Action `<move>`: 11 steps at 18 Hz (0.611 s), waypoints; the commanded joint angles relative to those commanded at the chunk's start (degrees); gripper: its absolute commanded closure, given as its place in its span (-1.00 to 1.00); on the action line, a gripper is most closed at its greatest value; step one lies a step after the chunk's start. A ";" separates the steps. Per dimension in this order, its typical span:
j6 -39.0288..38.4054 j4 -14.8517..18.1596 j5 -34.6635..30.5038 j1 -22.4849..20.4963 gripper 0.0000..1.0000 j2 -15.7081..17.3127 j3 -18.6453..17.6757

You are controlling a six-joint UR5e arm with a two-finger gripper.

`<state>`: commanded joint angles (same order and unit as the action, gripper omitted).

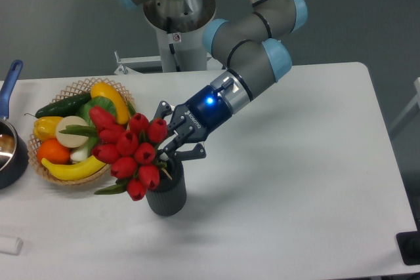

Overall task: Insert the flowers into the vase
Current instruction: 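Push the tulip stems further down into the vase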

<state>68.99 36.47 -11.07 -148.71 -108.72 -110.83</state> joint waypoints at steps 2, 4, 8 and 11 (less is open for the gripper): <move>0.00 0.09 0.00 0.00 0.47 -0.18 -0.26; 0.00 0.00 0.00 0.00 0.47 -0.53 -0.35; 0.35 0.09 -0.09 0.00 0.47 -1.14 -0.35; 0.44 0.00 -0.09 -0.09 0.47 -1.06 -1.40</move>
<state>69.43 36.48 -11.16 -148.80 -109.78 -112.23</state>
